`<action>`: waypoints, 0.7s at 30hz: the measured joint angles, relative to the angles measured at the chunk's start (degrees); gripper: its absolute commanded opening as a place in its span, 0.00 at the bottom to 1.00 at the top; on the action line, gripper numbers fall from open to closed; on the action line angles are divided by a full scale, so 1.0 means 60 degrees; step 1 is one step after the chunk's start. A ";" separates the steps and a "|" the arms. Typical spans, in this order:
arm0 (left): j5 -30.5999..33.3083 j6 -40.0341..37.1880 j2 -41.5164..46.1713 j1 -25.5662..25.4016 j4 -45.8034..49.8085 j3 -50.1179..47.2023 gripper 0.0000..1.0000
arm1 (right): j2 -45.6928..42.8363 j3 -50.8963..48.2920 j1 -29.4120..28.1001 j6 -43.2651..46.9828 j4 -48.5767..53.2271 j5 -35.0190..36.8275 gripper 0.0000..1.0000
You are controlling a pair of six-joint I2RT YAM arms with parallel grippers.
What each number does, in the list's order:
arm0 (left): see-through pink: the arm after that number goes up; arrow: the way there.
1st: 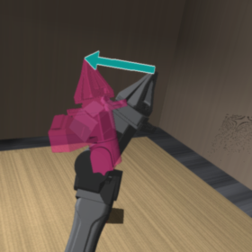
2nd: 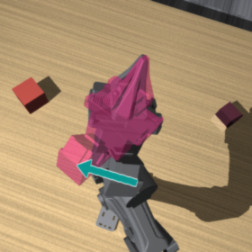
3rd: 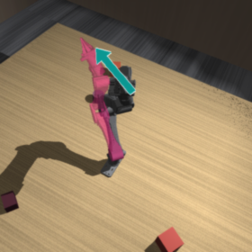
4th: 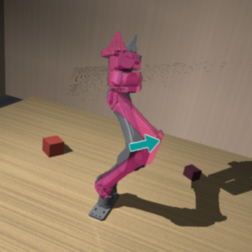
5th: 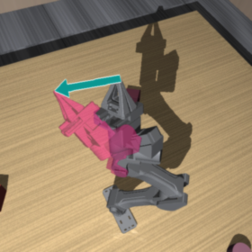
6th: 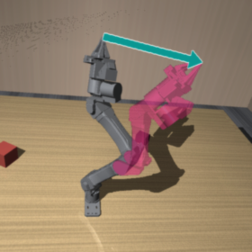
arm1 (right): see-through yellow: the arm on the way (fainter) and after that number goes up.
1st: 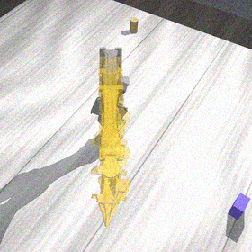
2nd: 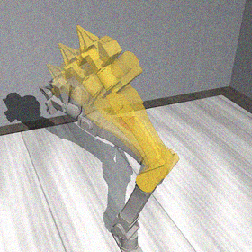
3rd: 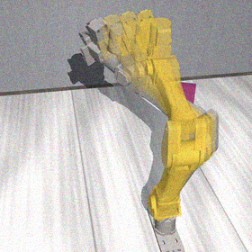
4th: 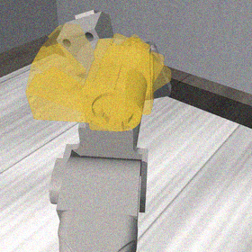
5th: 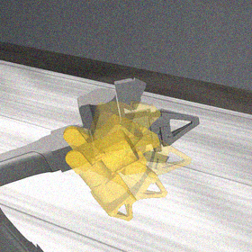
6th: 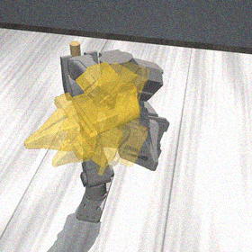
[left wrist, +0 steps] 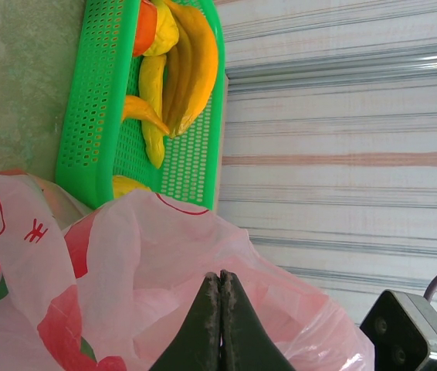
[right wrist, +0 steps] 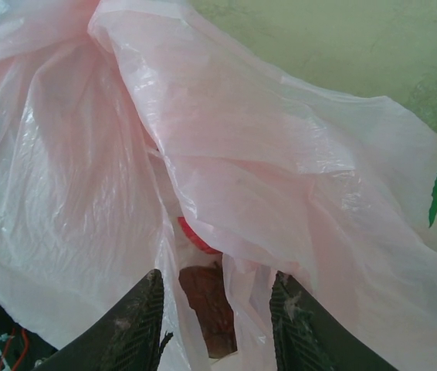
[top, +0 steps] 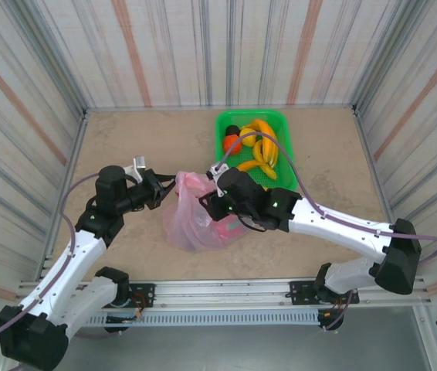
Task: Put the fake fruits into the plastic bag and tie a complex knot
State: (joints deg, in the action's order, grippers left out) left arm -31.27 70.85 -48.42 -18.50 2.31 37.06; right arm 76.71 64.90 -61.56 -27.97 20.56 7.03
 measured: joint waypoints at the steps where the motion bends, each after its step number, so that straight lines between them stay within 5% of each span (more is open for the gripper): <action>1: 0.0000 0.0000 0.0000 0.0000 0.0000 0.0000 0.00 | 0.0011 0.0000 0.0000 0.0022 -0.0022 0.0055 0.41; 21: -0.0004 -0.0004 0.0000 0.0000 0.0000 0.0011 0.00 | 0.0204 0.0000 0.0000 0.0663 -0.0947 0.0404 0.42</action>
State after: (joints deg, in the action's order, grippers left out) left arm -31.29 70.83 -48.42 -18.50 2.31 37.12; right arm 77.93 64.90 -61.56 -23.99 14.87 9.45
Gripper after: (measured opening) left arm 0.043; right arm 0.417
